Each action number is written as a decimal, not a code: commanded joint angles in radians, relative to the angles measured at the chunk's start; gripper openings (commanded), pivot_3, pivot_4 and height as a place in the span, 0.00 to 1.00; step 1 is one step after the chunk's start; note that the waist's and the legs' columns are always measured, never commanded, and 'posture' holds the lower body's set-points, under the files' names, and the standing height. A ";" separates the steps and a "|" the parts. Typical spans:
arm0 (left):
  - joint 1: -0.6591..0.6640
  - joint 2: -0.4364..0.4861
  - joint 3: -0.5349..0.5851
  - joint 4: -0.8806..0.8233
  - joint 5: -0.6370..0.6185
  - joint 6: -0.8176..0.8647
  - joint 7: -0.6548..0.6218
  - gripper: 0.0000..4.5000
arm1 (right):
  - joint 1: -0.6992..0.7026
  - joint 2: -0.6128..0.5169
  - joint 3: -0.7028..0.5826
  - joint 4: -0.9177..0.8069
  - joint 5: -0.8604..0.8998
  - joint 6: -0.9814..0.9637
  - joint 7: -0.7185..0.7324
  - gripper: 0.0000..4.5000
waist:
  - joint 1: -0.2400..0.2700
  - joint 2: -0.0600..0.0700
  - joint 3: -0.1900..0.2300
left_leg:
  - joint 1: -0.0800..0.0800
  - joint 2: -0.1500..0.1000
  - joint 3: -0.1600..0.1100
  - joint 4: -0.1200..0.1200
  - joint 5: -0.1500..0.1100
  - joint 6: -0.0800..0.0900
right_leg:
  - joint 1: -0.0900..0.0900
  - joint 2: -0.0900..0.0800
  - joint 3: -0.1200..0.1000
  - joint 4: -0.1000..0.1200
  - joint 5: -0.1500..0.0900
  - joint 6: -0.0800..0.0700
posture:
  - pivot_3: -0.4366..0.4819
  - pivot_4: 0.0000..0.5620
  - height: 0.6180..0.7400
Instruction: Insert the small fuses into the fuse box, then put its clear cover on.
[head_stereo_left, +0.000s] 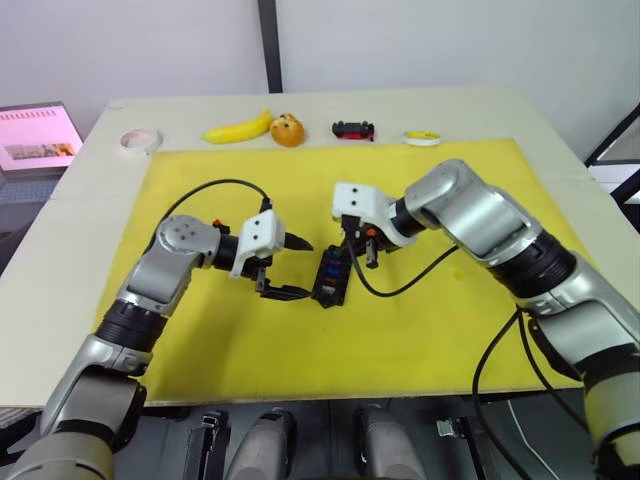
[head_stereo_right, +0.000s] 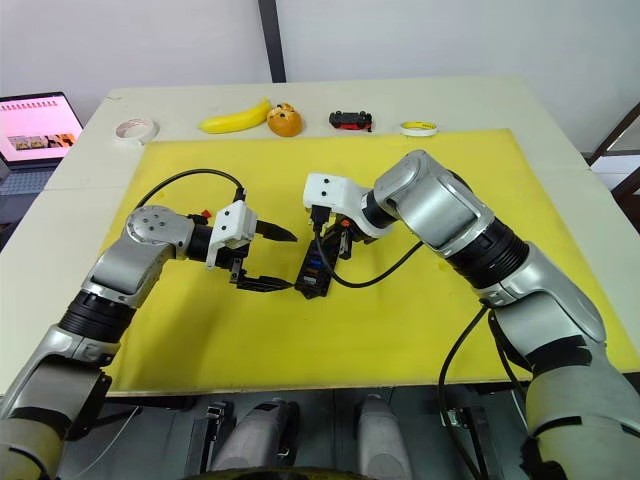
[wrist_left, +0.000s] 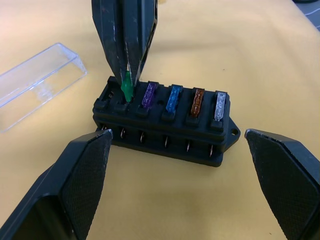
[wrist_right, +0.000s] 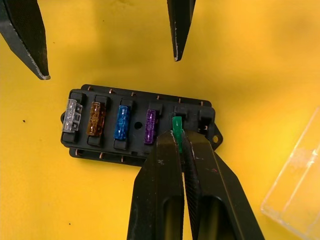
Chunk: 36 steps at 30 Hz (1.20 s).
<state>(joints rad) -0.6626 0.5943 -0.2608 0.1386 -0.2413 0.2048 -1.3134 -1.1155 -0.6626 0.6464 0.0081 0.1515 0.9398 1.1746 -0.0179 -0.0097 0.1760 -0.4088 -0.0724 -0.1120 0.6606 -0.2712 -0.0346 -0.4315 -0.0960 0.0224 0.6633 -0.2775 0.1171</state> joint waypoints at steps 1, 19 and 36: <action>-0.013 0.001 0.017 -0.014 0.003 -0.020 -0.001 0.99 | -0.009 0.011 -0.029 0.005 -0.018 -0.021 0.001 0.00 | 0.000 0.000 0.000 | 0.000 0.000 0.000 0.000 0.000 0.000 | 0.000 0.000 0.000 0.000 0.000 0.000 | 0.48 0.27 1.00; -0.019 -0.010 0.017 -0.001 0.014 -0.032 0.002 0.99 | -0.001 0.017 -0.027 0.032 -0.053 -0.067 0.022 0.00 | 0.000 0.000 0.000 | 0.000 0.000 0.000 0.001 0.000 0.000 | 0.000 0.000 0.000 0.001 0.000 0.000 | 0.48 0.27 1.00; -0.019 -0.016 0.014 0.005 0.019 -0.040 0.004 0.99 | 0.017 0.030 -0.019 0.032 -0.064 -0.053 0.025 0.00 | 0.000 0.000 0.000 | 0.000 0.000 0.000 0.001 0.000 0.000 | 0.000 0.000 0.000 0.001 0.000 0.000 | 0.48 0.27 1.00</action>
<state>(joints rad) -0.6637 0.5784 -0.2609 0.1559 -0.2259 0.1814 -1.3105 -1.1006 -0.6396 0.6355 0.0439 0.1006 0.8864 1.1964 -0.0184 -0.0096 0.1757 -0.4088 -0.0724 -0.1120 0.6621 -0.2712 -0.0346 -0.4313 -0.0960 0.0224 0.6646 -0.2775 0.1171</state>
